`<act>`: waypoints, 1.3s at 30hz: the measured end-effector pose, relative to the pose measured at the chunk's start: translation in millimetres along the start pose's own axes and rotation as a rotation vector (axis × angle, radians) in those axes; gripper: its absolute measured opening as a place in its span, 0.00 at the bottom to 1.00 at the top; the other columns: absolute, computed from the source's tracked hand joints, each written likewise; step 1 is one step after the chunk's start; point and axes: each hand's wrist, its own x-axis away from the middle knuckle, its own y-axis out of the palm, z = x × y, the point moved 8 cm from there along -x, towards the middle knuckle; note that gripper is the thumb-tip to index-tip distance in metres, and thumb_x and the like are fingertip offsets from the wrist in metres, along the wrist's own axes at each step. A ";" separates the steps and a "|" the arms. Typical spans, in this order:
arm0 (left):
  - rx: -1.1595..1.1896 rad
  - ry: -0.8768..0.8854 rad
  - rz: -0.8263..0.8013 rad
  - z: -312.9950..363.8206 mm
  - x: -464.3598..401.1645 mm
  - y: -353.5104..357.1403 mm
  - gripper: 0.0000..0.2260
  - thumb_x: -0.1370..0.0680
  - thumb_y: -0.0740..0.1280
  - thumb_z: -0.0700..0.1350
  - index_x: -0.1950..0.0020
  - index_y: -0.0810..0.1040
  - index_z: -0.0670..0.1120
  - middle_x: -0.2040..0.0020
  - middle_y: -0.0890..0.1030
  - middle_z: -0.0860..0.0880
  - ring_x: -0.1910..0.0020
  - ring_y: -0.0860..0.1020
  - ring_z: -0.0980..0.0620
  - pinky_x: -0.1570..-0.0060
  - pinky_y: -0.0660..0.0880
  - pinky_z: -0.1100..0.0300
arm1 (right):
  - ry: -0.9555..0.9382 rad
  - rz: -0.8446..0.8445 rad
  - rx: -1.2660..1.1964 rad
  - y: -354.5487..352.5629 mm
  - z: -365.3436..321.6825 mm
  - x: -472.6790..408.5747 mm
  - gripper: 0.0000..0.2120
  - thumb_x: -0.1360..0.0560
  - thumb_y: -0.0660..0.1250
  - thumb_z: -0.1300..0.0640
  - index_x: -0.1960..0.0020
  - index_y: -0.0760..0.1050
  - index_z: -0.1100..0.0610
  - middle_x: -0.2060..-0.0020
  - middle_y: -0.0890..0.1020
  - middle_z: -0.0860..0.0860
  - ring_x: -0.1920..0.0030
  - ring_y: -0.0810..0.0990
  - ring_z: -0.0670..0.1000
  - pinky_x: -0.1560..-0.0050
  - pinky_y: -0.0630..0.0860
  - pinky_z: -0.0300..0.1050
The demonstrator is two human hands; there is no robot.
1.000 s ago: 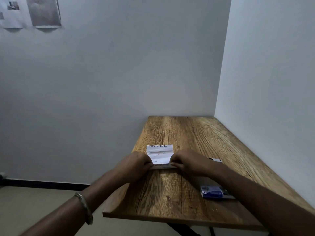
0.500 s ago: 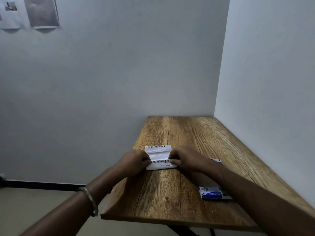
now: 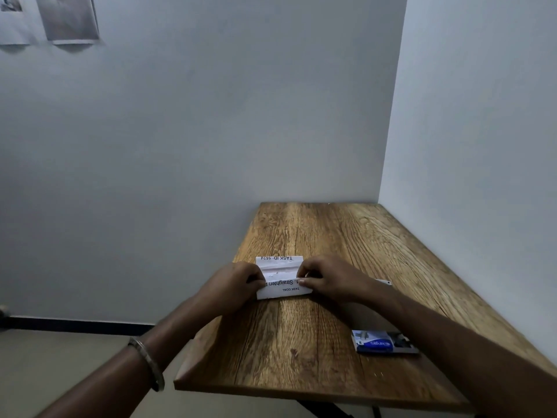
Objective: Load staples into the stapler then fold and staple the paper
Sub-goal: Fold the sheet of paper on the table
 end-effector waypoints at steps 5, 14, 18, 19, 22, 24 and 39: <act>-0.019 -0.037 0.039 -4.3 0.8 1.0 0.07 0.20 0.67 0.48 0.47 0.82 0.47 0.50 0.84 0.50 0.56 0.80 0.53 0.56 0.78 0.56 | 0.039 0.012 -0.035 2.1 5.2 -0.3 0.04 0.24 0.71 0.53 0.50 0.81 0.52 0.61 0.78 0.40 0.61 0.77 0.38 0.63 0.68 0.30; -0.005 -0.050 0.062 -6.5 1.5 4.8 0.06 0.22 0.68 0.47 0.49 0.83 0.48 0.52 0.84 0.51 0.57 0.80 0.54 0.56 0.78 0.56 | 0.077 0.020 0.025 6.5 9.0 -0.1 0.05 0.25 0.72 0.51 0.52 0.81 0.52 0.58 0.81 0.44 0.59 0.79 0.41 0.62 0.71 0.34; 0.003 -0.057 0.083 -7.6 1.6 4.8 0.05 0.22 0.69 0.47 0.50 0.82 0.49 0.52 0.84 0.52 0.59 0.78 0.57 0.60 0.74 0.62 | 0.067 0.044 0.043 6.7 8.2 1.3 0.07 0.25 0.72 0.51 0.51 0.81 0.53 0.58 0.80 0.44 0.62 0.76 0.39 0.64 0.67 0.32; 0.008 -0.057 0.089 -7.5 2.2 5.0 0.05 0.22 0.69 0.47 0.50 0.82 0.49 0.52 0.84 0.52 0.58 0.79 0.56 0.59 0.75 0.62 | 0.069 0.049 0.046 6.7 8.1 1.4 0.07 0.25 0.72 0.50 0.51 0.81 0.53 0.57 0.81 0.44 0.61 0.76 0.39 0.65 0.67 0.32; 0.013 -0.062 0.108 -7.2 5.9 7.5 0.06 0.21 0.68 0.47 0.48 0.82 0.47 0.50 0.84 0.51 0.54 0.80 0.53 0.52 0.79 0.55 | 0.068 0.061 0.065 7.9 8.1 0.9 0.07 0.25 0.72 0.50 0.50 0.80 0.52 0.55 0.82 0.46 0.60 0.76 0.41 0.64 0.67 0.33; -0.007 -0.064 0.125 -6.6 7.7 8.8 0.06 0.21 0.67 0.47 0.47 0.81 0.47 0.49 0.83 0.50 0.52 0.79 0.51 0.50 0.78 0.53 | 0.060 0.069 0.068 8.6 8.1 0.5 0.07 0.25 0.72 0.50 0.50 0.80 0.52 0.56 0.81 0.46 0.61 0.76 0.41 0.65 0.67 0.33; -0.303 0.137 -0.046 46.9 38.1 51.7 0.25 0.16 0.47 0.56 0.21 0.57 0.48 0.20 0.59 0.47 0.21 0.58 0.50 0.24 0.55 0.54 | 0.024 0.131 0.107 9.3 5.3 0.5 0.05 0.27 0.73 0.51 0.53 0.80 0.50 0.61 0.78 0.42 0.64 0.74 0.39 0.65 0.66 0.32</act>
